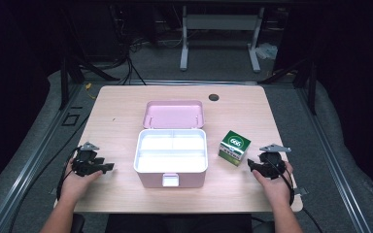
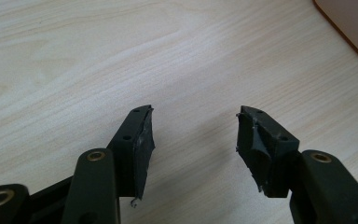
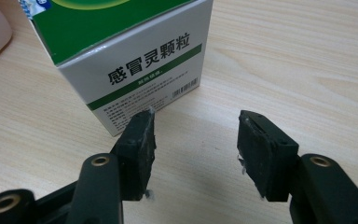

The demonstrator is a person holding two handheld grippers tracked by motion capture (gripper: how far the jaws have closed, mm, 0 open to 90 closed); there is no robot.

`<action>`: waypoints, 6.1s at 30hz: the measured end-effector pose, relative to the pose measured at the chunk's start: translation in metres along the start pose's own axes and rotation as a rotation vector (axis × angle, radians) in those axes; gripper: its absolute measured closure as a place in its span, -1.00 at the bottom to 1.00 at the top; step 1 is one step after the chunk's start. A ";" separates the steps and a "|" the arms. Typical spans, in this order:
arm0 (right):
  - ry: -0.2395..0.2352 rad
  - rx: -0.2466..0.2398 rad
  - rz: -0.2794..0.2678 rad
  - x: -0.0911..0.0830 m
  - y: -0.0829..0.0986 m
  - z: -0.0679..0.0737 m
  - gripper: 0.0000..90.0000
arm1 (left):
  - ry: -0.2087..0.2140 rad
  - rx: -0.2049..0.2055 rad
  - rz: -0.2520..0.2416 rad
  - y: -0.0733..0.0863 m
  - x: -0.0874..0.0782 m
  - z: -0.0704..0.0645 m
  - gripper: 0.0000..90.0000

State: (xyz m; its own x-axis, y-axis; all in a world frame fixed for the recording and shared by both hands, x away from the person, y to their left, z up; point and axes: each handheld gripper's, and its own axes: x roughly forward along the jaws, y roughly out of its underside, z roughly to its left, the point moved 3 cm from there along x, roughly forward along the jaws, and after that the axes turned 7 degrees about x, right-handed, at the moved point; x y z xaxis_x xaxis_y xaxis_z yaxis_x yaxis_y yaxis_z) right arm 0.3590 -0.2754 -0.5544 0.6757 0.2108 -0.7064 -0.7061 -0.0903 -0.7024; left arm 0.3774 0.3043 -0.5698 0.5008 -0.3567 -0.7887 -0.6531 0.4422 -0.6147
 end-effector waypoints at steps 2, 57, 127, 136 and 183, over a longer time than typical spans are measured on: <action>-0.001 0.002 0.001 0.000 0.000 -0.001 0.02 | 0.001 -0.006 -0.001 -0.001 0.000 0.001 0.01; -0.021 0.071 -0.006 0.000 0.002 -0.009 -0.04 | 0.171 0.383 0.104 -0.127 -0.058 -0.035 0.36; -0.043 0.077 -0.021 0.000 0.001 -0.009 -0.04 | 0.341 1.036 0.564 -0.205 0.007 -0.177 0.98; -0.047 0.075 -0.023 0.000 0.001 -0.009 -0.04 | 0.351 1.025 0.581 -0.207 0.008 -0.177 0.99; -0.056 0.098 -0.057 -0.003 0.000 -0.009 -0.03 | 0.089 0.171 0.541 -0.140 -0.075 0.022 0.99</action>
State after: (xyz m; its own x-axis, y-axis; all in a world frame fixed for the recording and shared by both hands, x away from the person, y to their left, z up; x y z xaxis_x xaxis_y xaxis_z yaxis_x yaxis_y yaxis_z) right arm 0.3593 -0.2849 -0.5532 0.7043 0.2673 -0.6577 -0.6862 0.0185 -0.7272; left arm 0.4437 0.2873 -0.4249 0.0662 -0.1075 -0.9920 -0.6984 0.7050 -0.1230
